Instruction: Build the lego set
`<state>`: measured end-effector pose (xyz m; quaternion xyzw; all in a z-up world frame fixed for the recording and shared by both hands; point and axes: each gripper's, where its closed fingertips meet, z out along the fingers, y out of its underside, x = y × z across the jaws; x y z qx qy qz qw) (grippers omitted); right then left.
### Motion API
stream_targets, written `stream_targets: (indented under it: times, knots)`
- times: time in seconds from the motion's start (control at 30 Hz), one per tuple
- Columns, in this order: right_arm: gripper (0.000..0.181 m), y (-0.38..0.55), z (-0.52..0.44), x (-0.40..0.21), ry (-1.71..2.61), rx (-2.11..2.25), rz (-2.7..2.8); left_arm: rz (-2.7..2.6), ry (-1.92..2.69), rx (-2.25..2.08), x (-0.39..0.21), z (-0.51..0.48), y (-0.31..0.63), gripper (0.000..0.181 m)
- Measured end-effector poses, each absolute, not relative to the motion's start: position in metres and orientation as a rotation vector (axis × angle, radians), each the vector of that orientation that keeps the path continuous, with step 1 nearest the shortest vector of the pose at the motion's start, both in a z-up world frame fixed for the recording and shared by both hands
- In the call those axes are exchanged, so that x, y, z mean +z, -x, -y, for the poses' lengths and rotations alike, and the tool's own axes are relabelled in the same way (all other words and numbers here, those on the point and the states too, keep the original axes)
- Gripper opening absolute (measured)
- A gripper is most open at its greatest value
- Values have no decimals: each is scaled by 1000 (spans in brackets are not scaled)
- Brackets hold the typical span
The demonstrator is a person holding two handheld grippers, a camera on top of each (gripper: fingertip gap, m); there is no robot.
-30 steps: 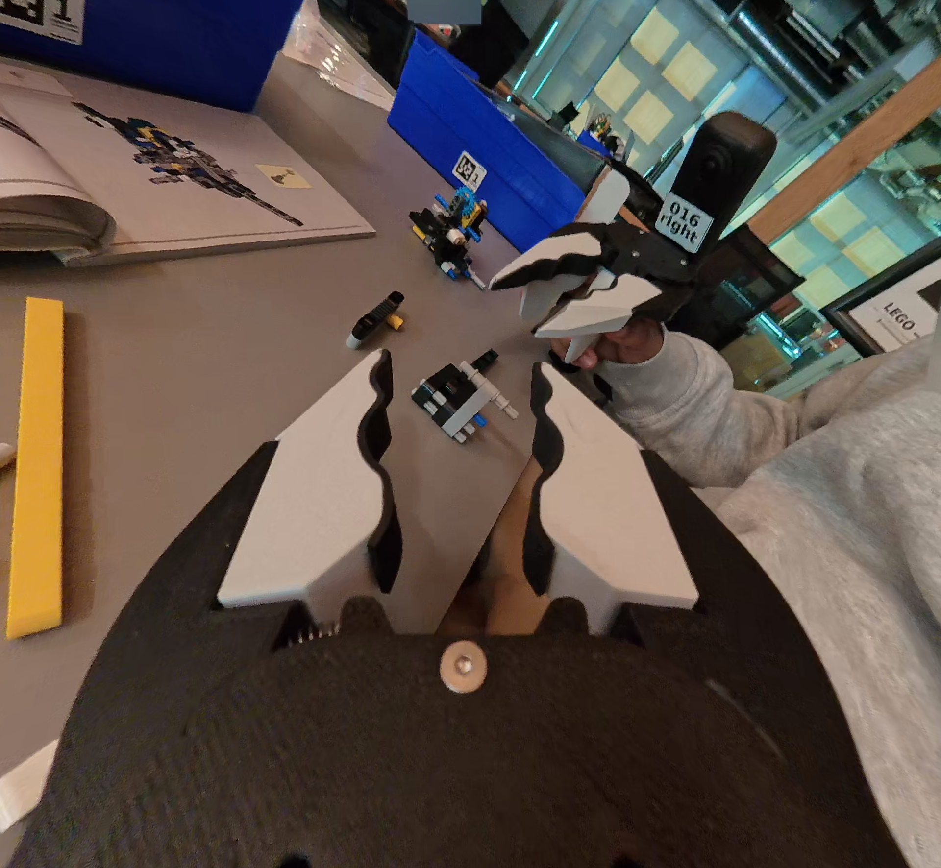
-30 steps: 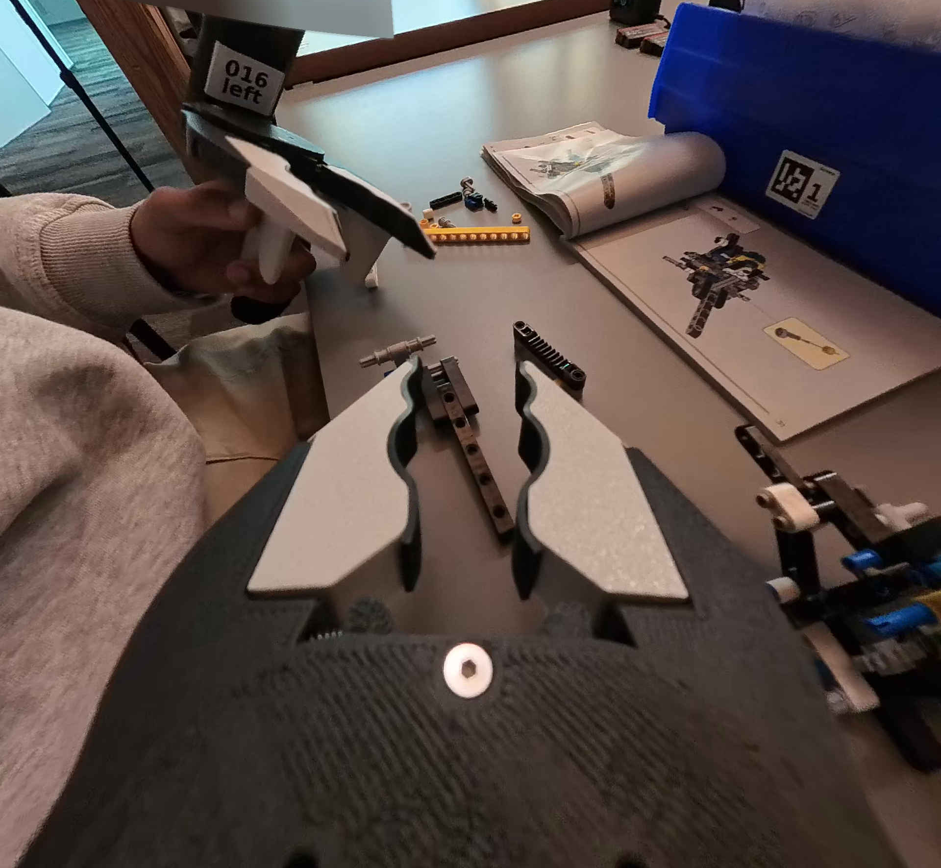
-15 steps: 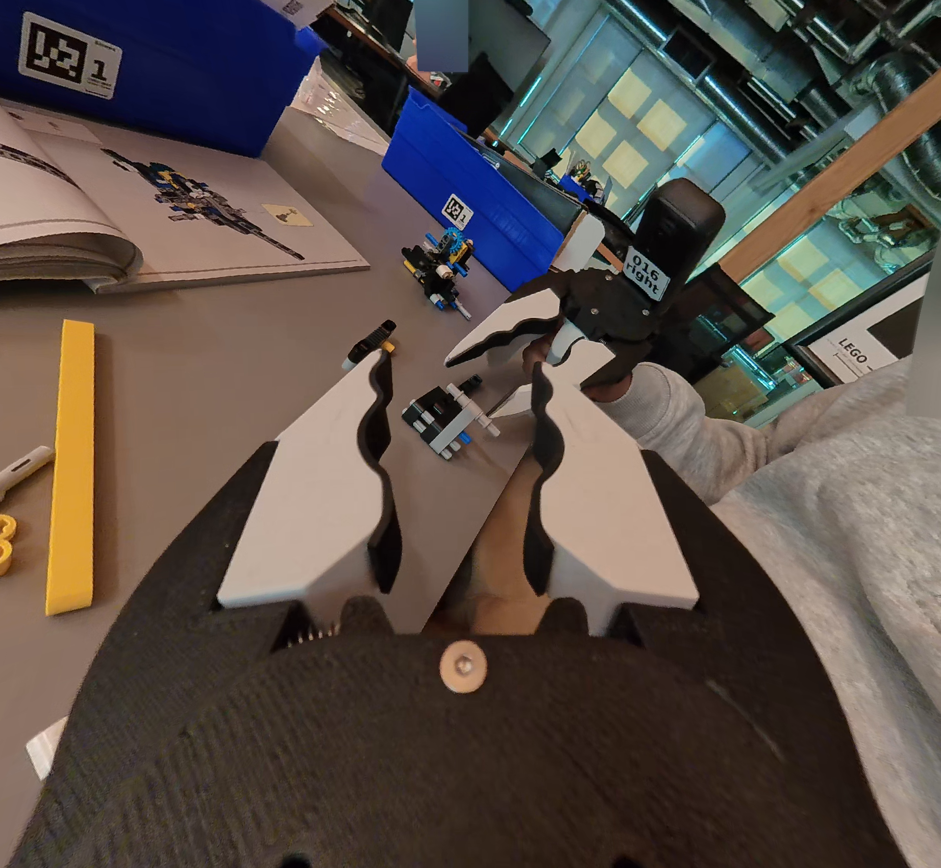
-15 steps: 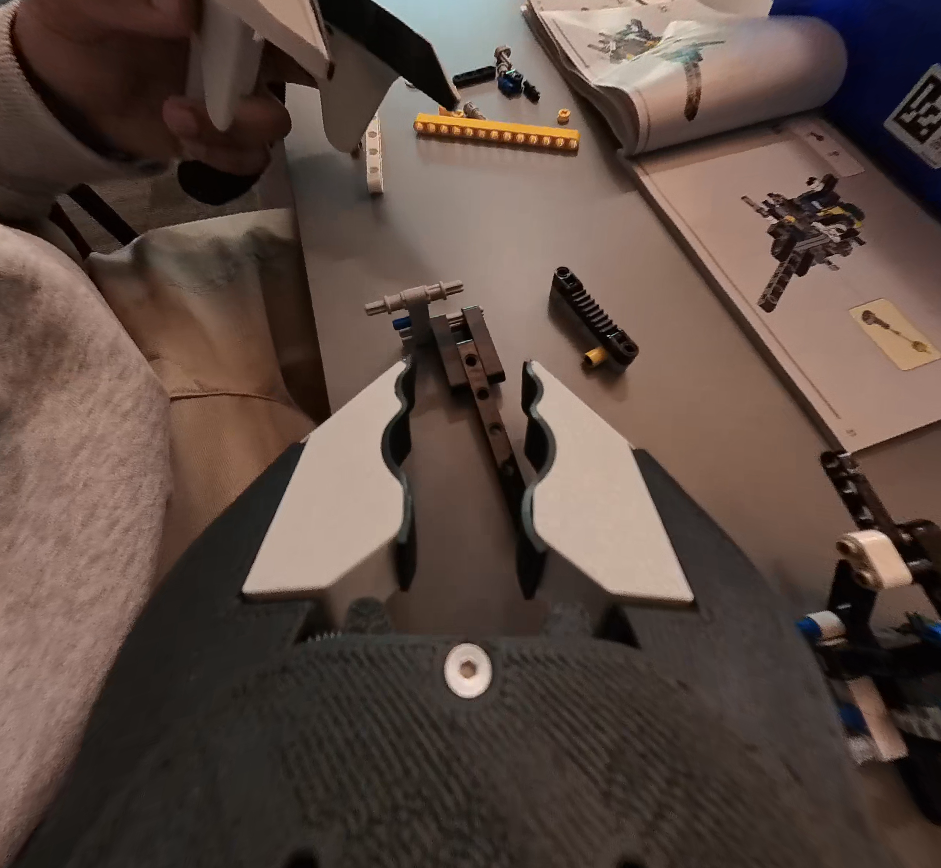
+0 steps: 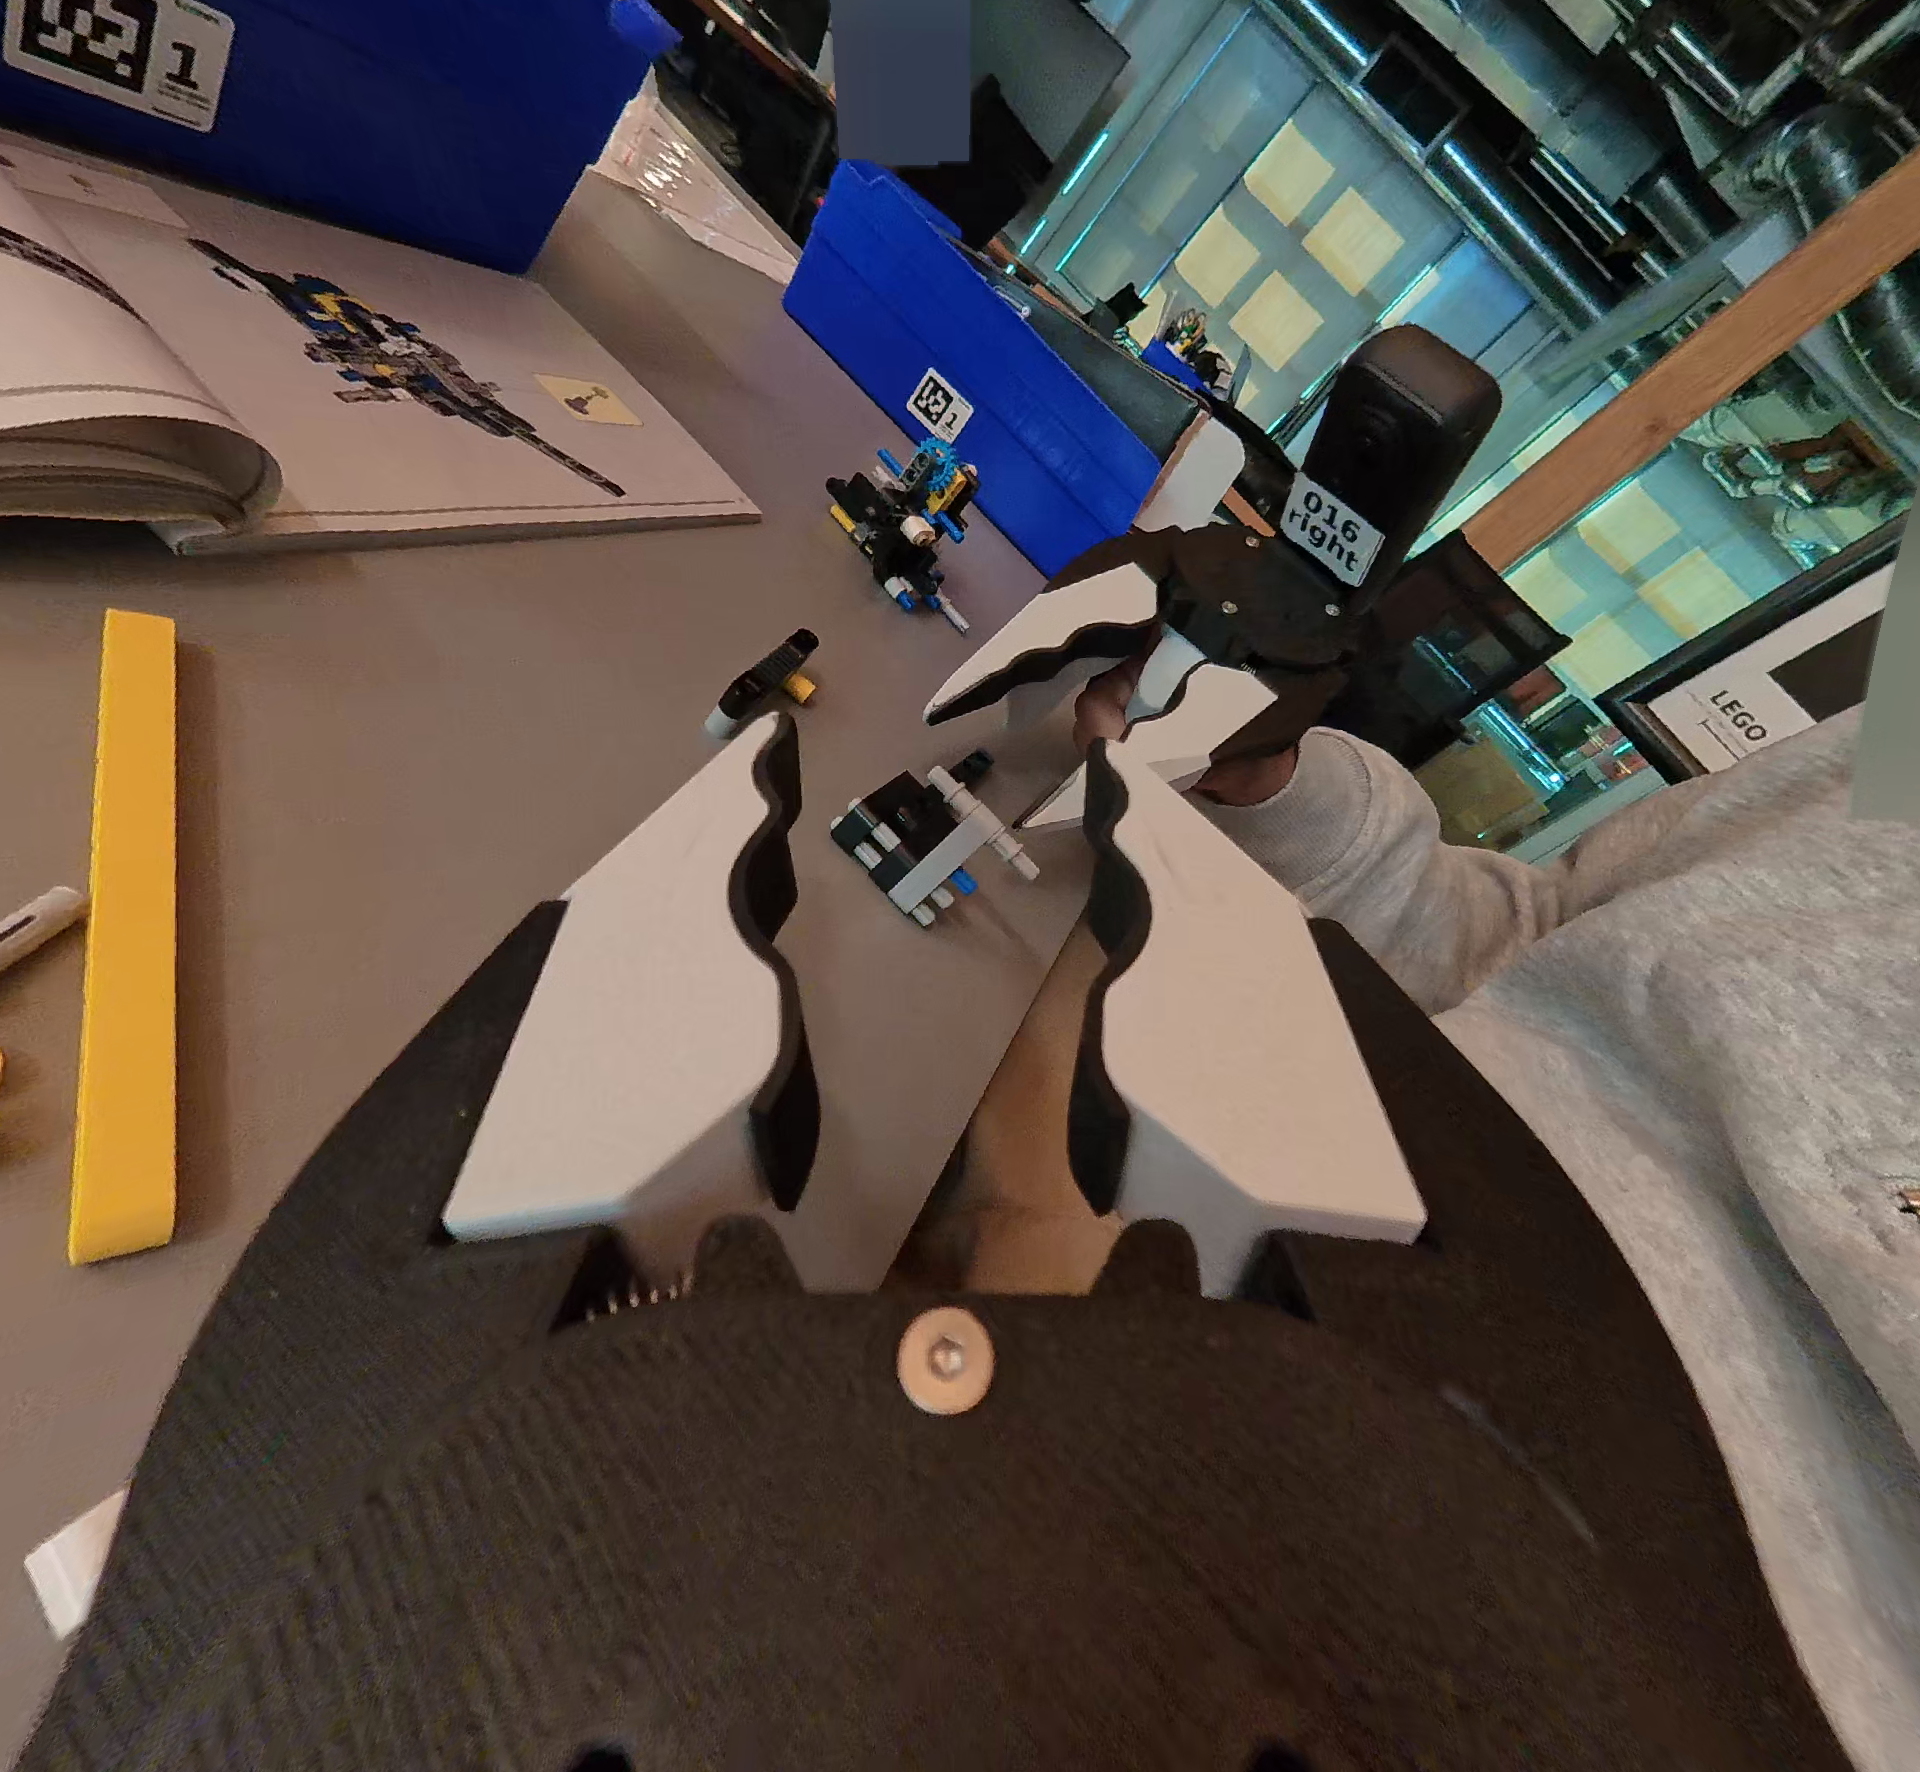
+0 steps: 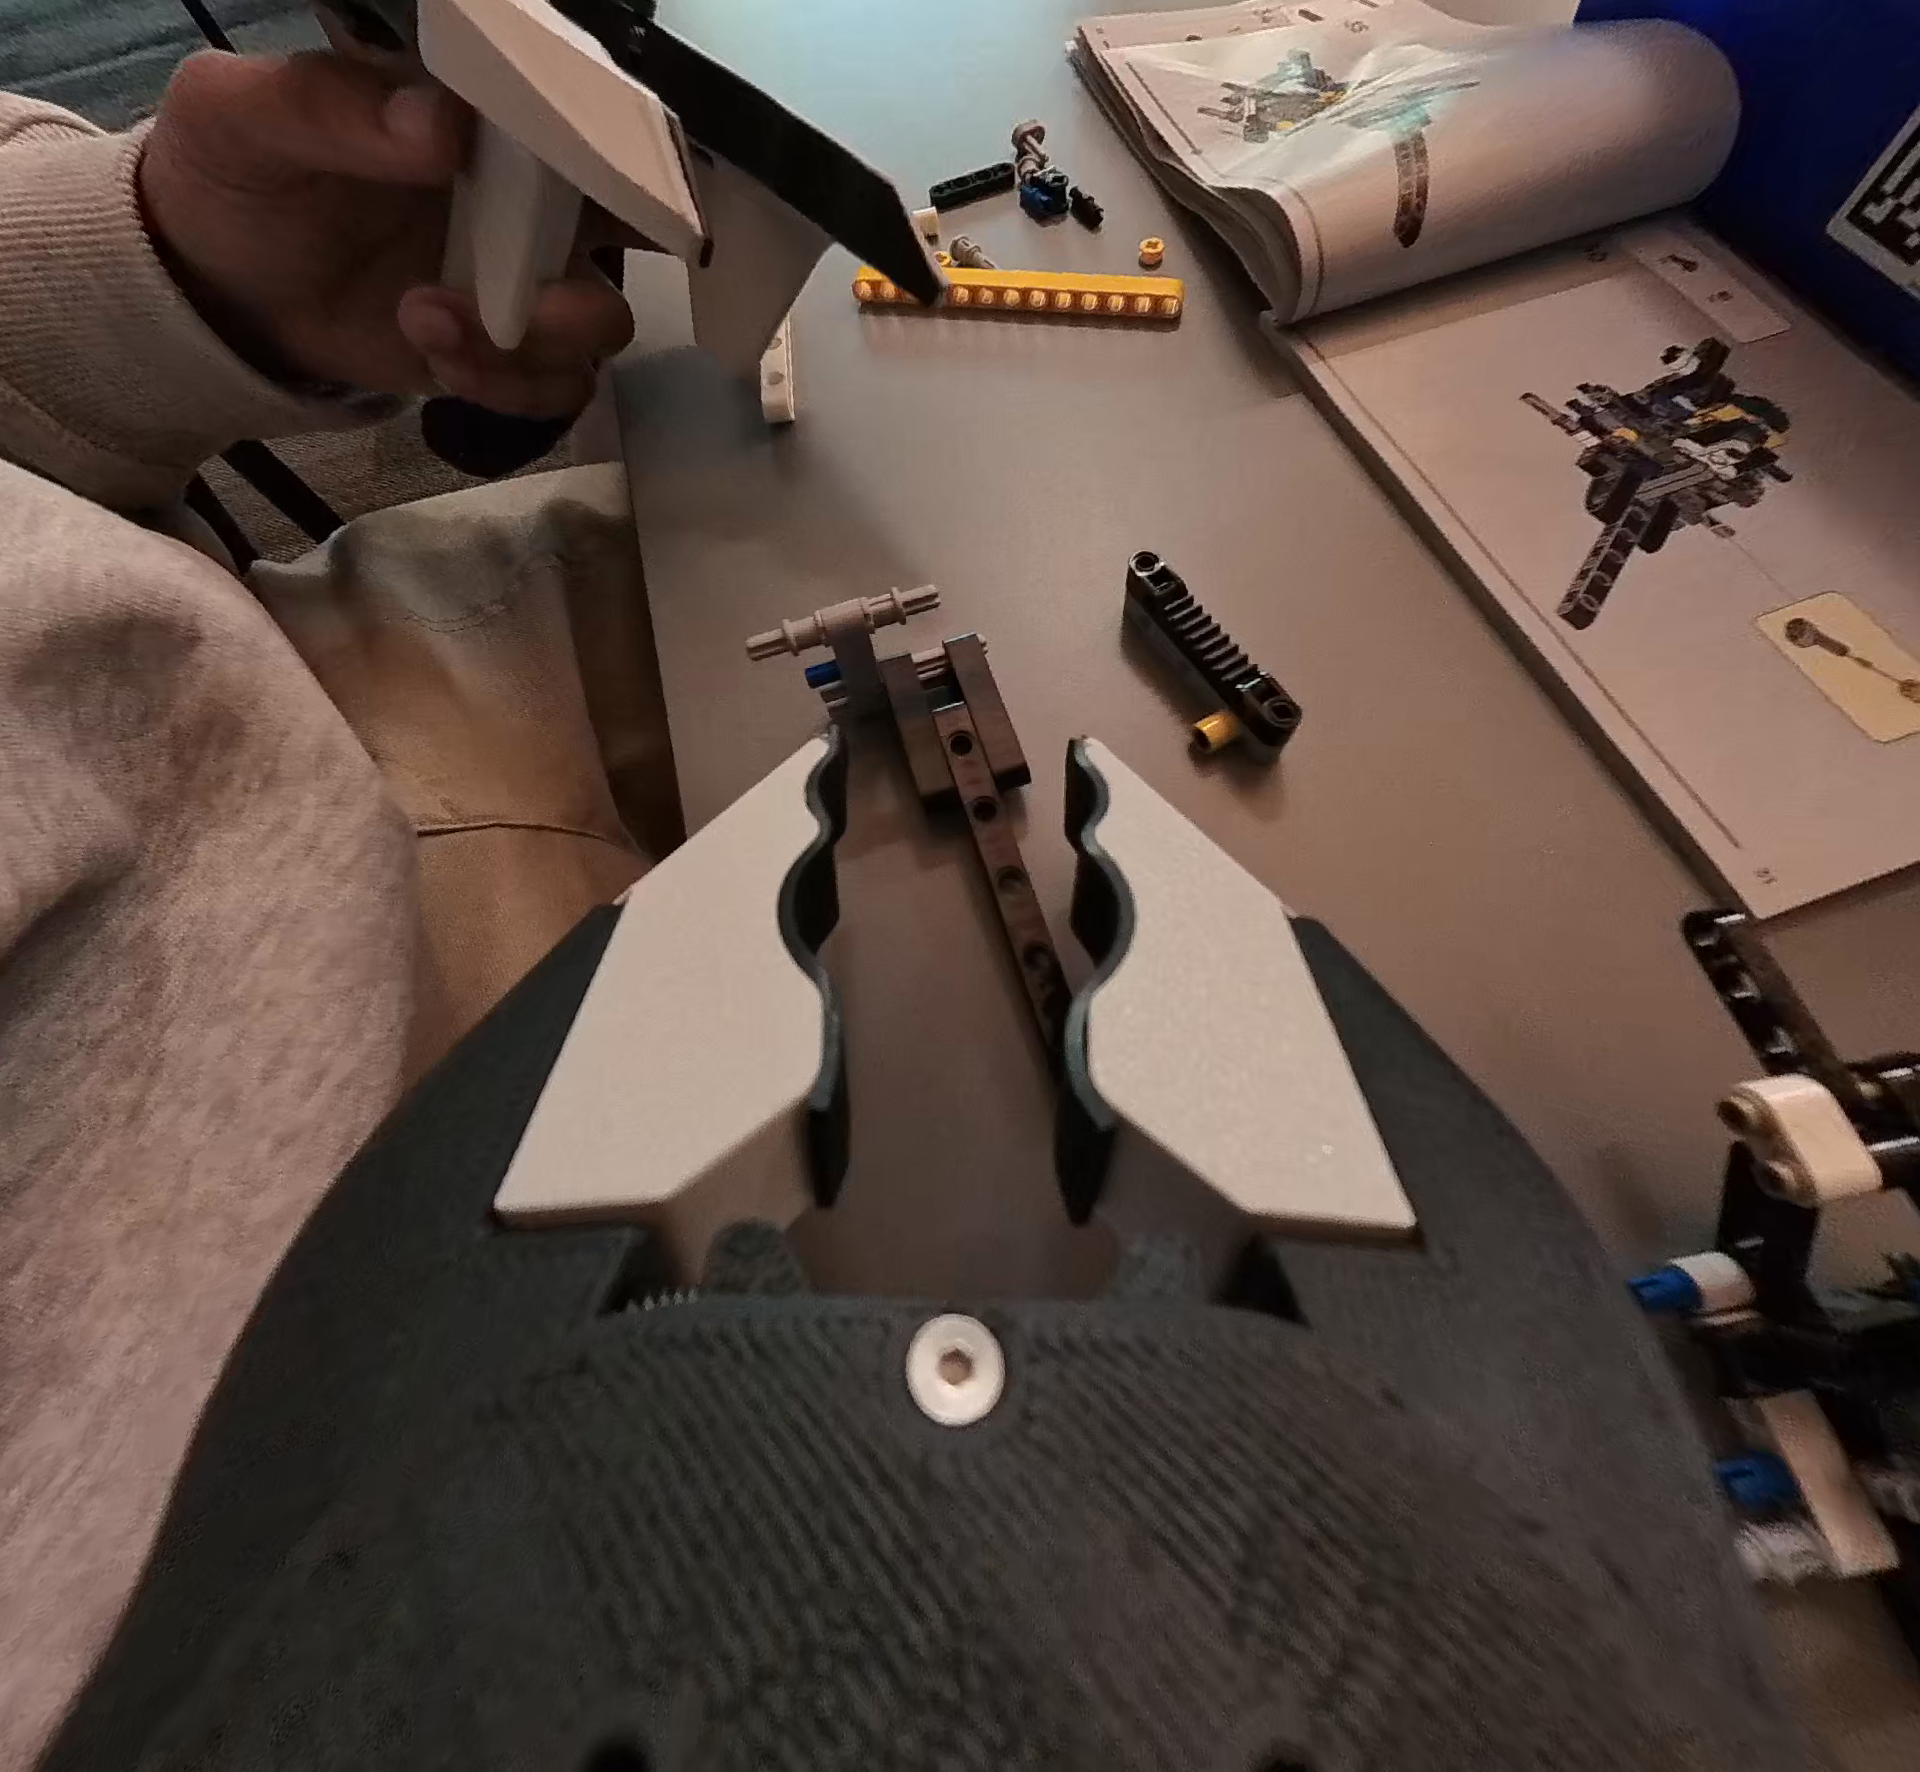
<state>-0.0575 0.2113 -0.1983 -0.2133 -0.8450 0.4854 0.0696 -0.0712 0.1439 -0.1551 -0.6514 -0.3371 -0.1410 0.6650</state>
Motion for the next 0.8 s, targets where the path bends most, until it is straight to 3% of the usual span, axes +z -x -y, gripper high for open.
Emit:
stream_targets:
  times: [0.37,0.8]
  knots:
    - [42,56,-210,-199,629,1462,2560,770,1468,-321,-157,-143,74,51]
    - [46,56,-191,-213,233,1236,2793,769,1428,-322,-149,-137,76,51]
